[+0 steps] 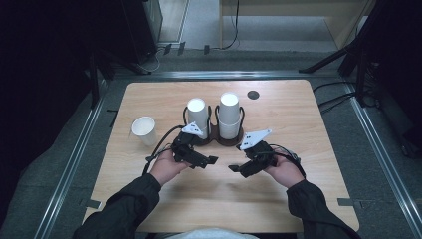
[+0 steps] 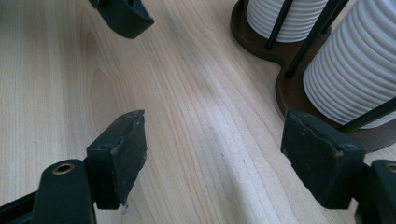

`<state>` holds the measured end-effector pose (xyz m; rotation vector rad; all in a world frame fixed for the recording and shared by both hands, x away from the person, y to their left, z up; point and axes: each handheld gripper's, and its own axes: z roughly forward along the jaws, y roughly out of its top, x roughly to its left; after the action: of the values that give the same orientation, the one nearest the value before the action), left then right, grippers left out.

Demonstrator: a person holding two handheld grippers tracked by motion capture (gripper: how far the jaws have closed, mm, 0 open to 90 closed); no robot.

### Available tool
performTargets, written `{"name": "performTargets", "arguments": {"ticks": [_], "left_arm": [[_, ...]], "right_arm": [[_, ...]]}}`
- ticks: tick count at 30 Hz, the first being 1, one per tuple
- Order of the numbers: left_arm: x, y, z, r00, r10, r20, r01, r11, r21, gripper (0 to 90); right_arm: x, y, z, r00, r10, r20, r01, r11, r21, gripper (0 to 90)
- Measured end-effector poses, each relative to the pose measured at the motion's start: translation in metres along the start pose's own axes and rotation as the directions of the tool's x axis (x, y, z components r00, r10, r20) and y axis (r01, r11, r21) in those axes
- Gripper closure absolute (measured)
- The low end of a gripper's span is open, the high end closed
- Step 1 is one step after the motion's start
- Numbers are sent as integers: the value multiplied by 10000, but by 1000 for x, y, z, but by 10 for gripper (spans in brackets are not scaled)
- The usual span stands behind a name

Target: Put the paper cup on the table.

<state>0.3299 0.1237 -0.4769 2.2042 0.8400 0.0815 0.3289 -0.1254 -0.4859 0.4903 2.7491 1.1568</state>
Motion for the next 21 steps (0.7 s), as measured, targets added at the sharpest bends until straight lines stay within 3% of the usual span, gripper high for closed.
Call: {"name": "performTargets", "arguments": {"ticks": [4,10,14,21], "left_arm": [[-3,-1,4,9999,-81,77,82,9999,-122,75],[-8,-1,9,9998,205,35,-206,9997,114,75],[-9,-3,12,9999,157,-30,-157,9998,86,75],[-10,-4,14,9992,405,34,-406,9991,133,75]], "right_arm": [[-1,0,-1,9999,73,68,-73,10000,-3,228],[-1,0,0,9999,36,127,-37,10000,40,228],[-1,-1,0,9997,152,184,-153,9999,72,228],[-1,-1,0,9997,122,219,-124,9999,92,228]]}}
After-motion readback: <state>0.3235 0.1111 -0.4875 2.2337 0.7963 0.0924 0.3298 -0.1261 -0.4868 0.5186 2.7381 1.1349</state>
